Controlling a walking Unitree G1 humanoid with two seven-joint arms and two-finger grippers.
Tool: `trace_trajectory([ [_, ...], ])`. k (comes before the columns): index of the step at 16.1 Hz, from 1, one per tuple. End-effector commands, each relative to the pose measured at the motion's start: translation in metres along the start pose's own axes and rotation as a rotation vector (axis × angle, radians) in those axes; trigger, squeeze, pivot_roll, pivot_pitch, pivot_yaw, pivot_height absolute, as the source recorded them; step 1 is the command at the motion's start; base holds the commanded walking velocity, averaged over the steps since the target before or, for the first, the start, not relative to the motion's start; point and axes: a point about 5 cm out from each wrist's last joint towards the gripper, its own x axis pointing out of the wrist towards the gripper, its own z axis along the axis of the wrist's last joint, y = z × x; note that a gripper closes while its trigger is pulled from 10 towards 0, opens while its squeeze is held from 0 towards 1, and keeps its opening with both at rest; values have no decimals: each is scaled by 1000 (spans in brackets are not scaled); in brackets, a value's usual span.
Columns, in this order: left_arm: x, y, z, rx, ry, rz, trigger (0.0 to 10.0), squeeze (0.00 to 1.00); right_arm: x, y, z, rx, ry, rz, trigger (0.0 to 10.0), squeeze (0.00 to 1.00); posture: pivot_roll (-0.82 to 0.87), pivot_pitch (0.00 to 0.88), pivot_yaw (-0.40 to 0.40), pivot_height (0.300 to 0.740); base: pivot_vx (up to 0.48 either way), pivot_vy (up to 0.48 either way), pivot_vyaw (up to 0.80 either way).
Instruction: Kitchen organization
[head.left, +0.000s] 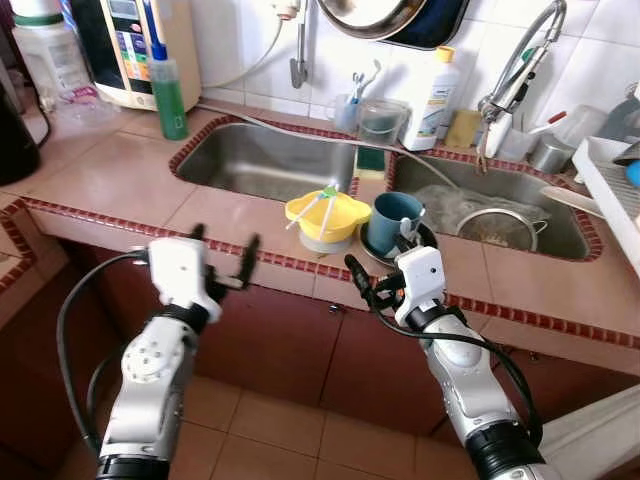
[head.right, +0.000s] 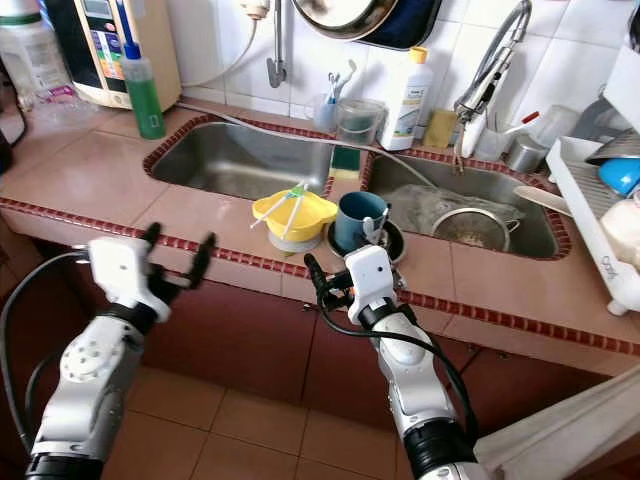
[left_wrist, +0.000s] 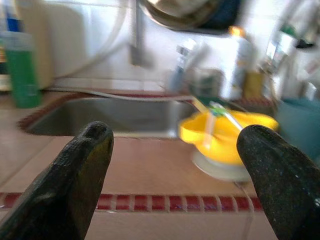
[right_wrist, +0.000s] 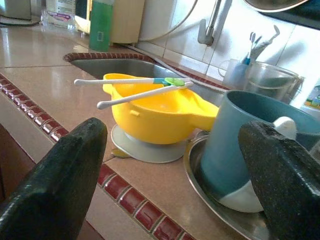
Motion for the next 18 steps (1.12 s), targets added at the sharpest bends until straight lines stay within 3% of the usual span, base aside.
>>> trace_trajectory([
  [1, 1, -9, -6, 35, 35, -65, 10000, 0, -3, -6, 1, -10, -10, -31, 10000, 0, -65, 0, -45, 740, 0, 0, 0],
  [3, 4, -15, -11, 160, 78, -158, 10000, 0, -9, -3, -3, -5, 5, -38, 10000, 0, -77, 0, -35, 740, 0, 0, 0],
  [6, 12, -11, -12, 181, 103, -168, 10000, 0, -17, 4, -10, 1, 29, -26, 10000, 0, -91, 0, -24, 740, 0, 0, 0],
  [12, 43, -18, -13, 222, 142, -216, 10000, 0, -39, 17, -18, 30, 53, -11, 10000, 0, -140, 9, 22, 740, 0, 0, 0],
  [18, 65, -13, -21, 228, 234, -139, 10000, 0, -52, 19, -12, 39, 46, -63, 10000, 0, -196, 37, 68, 740, 0, 0, 0],
])
